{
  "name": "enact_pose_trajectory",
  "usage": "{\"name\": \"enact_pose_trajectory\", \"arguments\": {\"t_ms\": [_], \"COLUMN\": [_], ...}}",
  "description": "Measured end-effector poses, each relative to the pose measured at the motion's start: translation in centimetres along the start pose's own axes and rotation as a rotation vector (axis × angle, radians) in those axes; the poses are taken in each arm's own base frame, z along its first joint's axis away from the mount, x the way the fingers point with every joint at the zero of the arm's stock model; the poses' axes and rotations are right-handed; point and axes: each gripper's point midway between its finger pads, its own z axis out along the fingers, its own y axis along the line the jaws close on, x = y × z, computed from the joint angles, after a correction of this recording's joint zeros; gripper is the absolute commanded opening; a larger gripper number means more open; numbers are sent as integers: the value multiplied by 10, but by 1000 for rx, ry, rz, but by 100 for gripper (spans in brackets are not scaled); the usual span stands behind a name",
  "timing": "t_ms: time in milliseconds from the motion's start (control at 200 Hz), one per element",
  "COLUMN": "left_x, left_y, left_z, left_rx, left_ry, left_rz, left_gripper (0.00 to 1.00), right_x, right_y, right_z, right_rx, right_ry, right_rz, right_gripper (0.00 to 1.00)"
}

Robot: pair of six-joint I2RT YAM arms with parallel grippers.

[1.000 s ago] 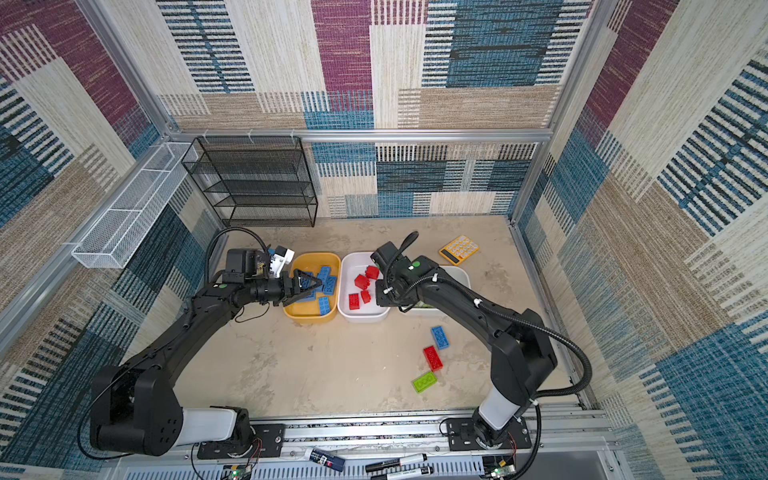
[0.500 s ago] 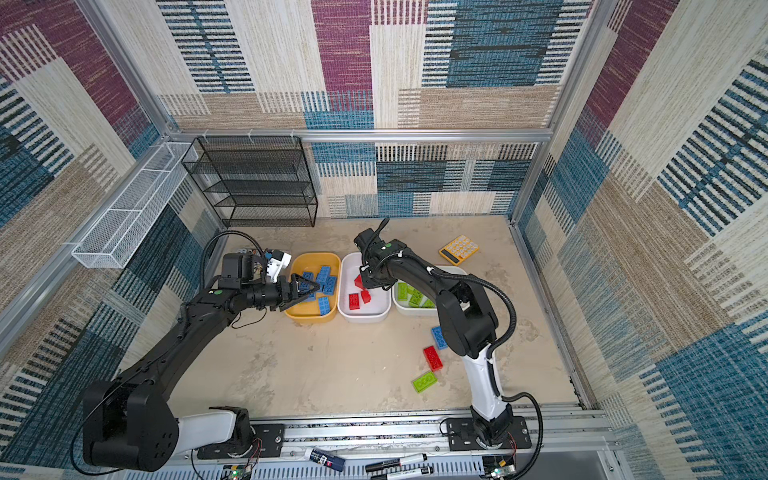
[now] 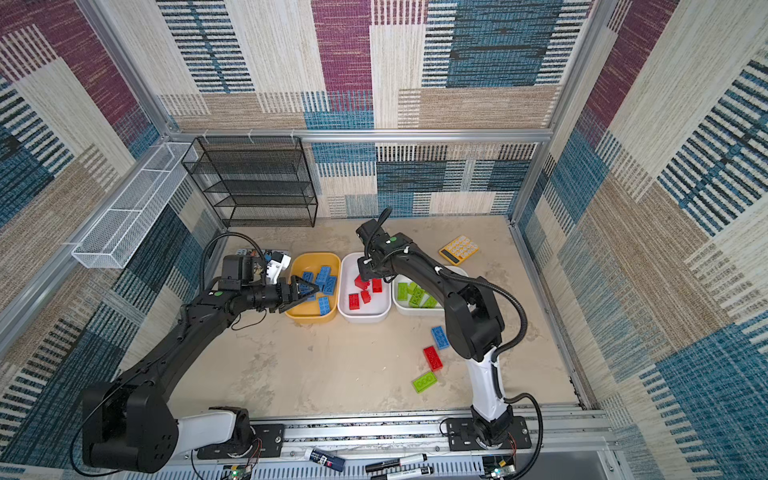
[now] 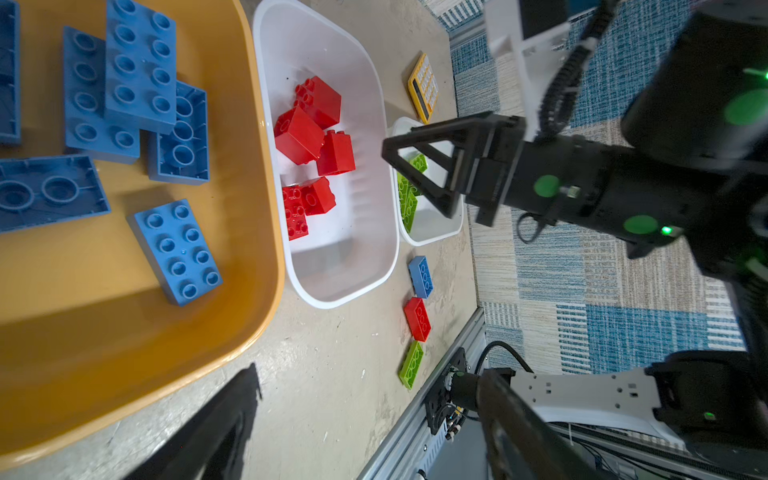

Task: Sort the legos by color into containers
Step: 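Carry the red brick with the right gripper into the red-brick white bin and release, then return the right gripper to the pile and grasp a long red brick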

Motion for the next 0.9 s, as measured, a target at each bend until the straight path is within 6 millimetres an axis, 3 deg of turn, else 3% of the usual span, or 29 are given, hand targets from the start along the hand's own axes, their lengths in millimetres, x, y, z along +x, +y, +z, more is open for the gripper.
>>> {"name": "enact_pose_trajectory", "arguments": {"t_ms": [115,225,371,546,686,901], "left_x": [-1,1,3,9,9,3], "left_y": [-1,-5,-10,-12,-13,-19], "left_z": [2,7,14,24,27,26], "left_rx": [15,40,70,85,91,95], "left_ry": [3,15,32,54,55,48], "left_rz": [4,4,2,4,12,24], "left_gripper": [84,84,84,84,84,84], "right_x": [28,76,136,194,236,266], "right_y": [-10,-27,-48,-70,-80,-85], "right_z": [-35,-58,-74,-76,-64,-49], "right_rx": [-10,4,39,93,117,126], "right_ry": [21,86,171,257,331,377], "right_rz": [41,106,193,266,310,351], "right_gripper": [71,72,72,72,72,71]}}
